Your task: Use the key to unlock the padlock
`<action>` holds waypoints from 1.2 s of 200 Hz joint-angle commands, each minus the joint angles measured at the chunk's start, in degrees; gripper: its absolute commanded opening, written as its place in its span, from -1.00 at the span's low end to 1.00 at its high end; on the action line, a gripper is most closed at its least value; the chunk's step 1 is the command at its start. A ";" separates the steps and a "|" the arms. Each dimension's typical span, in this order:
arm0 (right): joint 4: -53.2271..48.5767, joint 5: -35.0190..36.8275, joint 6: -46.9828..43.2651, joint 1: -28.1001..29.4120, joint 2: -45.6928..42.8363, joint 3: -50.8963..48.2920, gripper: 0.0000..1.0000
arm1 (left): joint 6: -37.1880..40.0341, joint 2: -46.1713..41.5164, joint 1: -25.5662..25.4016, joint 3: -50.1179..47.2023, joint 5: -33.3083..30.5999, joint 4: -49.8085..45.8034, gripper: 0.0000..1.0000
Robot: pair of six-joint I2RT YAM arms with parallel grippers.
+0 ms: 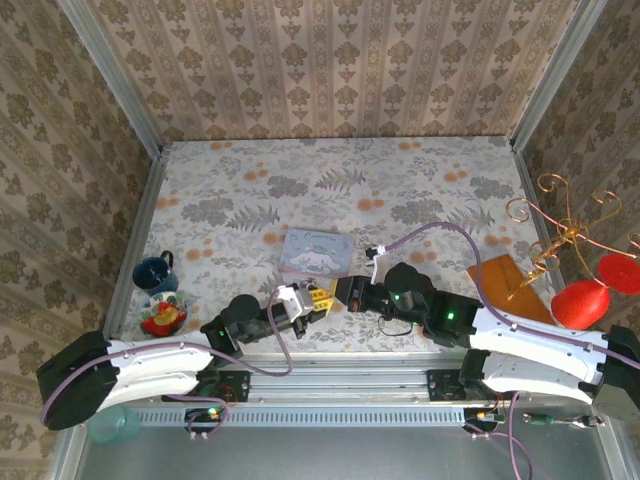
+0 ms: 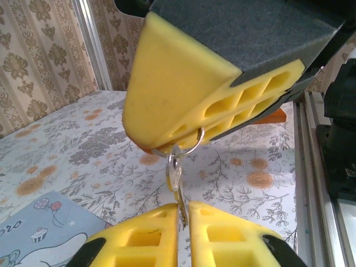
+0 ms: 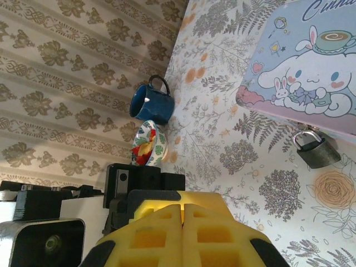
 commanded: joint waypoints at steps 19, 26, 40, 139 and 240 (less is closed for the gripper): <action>3.27 1.47 1.39 0.45 0.08 -0.37 -1.00 | 0.78 -2.09 -0.22 -0.54 -3.17 -0.43 -0.98; 3.36 1.51 1.50 0.48 0.26 -0.40 -1.00 | 0.73 -2.17 -0.25 -0.54 -4.10 -0.42 -1.00; 3.27 1.89 1.66 0.48 0.28 -0.65 -1.00 | 0.80 -2.51 -0.17 -0.46 -5.27 -0.53 -1.00; 6.00 3.29 12.95 -2.42 -6.36 -7.74 0.09 | 18.07 -7.33 -1.11 8.84 -21.07 -27.13 -1.00; 9.09 -0.03 23.68 -1.80 0.03 -6.96 -0.20 | 34.73 -2.69 -4.83 10.93 -20.20 -29.05 -1.00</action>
